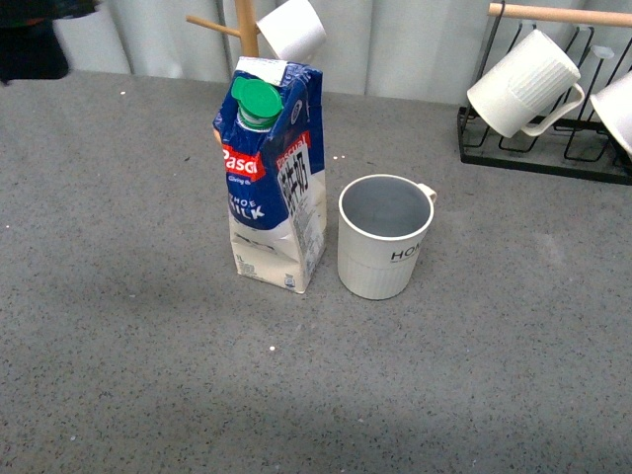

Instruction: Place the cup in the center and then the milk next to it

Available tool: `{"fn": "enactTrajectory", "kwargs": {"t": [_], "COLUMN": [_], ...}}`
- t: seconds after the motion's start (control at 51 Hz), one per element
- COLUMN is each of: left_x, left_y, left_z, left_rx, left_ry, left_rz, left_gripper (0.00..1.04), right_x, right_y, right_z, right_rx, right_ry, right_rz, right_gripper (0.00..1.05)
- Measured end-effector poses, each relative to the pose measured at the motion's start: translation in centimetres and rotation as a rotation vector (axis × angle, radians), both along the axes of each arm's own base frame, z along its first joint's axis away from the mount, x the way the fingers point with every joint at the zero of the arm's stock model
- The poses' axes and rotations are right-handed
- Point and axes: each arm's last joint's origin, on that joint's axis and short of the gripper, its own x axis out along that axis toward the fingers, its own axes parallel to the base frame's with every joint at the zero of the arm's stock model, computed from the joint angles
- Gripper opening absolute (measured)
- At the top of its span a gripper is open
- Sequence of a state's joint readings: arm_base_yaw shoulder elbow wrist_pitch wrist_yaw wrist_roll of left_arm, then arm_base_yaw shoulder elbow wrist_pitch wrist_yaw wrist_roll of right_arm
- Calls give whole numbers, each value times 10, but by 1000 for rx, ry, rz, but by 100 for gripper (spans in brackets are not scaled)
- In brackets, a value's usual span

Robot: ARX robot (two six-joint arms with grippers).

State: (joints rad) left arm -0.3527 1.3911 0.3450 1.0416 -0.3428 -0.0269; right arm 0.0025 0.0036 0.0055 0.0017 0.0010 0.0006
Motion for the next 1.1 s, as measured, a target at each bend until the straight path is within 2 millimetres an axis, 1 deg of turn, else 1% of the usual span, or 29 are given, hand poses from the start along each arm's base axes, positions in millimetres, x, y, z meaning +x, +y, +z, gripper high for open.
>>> {"fn": "enactTrajectory", "kwargs": {"t": [0.157,0.176,0.255,0.294,0.471,0.765,0.922,1.0,1.098], "left_x": [-21,-22,-35,-38,-54,-75,-83,-86,-91], "left_y": [21,22,34,36,47,60,67,73,74], "left_z": [-5,-6,-9,-11,-20,-19,-18,-16,-13], "left_rx": [11,11,15,12,22,19,19,19,18], "left_ry": [4,5,9,3,18,10,7,1,-8], "left_rz": [2,3,4,1,1,5,-19,3,10], "left_gripper": [27,25,7,4,4,4,4,4,4], "right_x": [0,0,0,0,0,0,0,0,0], "right_y": [0,0,0,0,0,0,0,0,0], "right_z": [0,0,0,0,0,0,0,0,0], "right_rx": [0,0,0,0,0,0,0,0,0], "right_ry": [0,0,0,0,0,0,0,0,0], "right_rz": [3,3,2,2,2,2,2,2,3], "right_gripper": [95,95,95,95,95,95,95,95,95]}}
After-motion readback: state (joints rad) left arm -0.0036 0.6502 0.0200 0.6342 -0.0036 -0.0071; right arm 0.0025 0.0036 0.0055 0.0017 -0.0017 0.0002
